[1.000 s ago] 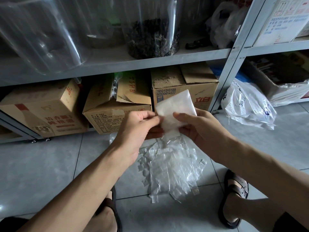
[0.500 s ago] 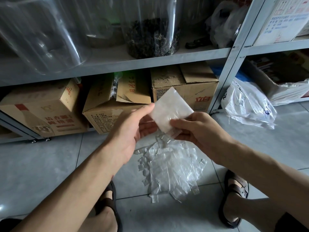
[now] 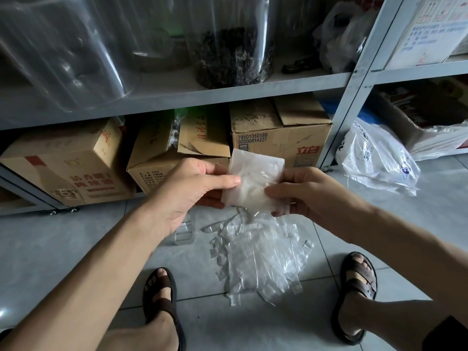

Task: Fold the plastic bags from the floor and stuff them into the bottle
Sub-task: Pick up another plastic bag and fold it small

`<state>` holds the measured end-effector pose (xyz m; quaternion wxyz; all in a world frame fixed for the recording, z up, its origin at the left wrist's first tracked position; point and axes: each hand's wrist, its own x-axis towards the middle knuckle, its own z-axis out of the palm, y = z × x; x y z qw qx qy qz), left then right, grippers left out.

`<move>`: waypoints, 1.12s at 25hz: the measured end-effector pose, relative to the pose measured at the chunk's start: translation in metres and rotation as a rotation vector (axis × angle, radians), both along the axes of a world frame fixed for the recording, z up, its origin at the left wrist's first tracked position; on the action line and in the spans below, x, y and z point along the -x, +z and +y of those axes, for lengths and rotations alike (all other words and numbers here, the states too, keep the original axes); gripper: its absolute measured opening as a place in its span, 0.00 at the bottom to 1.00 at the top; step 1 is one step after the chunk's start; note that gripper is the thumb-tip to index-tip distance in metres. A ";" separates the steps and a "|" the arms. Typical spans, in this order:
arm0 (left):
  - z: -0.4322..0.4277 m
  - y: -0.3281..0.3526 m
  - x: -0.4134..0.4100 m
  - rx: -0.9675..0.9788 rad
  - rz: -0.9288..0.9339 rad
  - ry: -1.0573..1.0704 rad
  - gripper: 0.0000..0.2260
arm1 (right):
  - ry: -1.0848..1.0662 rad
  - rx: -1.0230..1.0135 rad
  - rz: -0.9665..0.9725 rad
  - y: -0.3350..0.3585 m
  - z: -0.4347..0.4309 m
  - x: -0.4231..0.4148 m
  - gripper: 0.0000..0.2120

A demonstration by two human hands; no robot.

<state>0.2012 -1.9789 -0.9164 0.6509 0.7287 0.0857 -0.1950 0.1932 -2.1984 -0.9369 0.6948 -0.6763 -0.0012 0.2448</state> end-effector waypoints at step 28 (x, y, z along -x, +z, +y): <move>-0.007 0.004 0.008 0.208 -0.066 -0.078 0.08 | -0.133 -0.263 0.069 0.007 0.002 0.000 0.04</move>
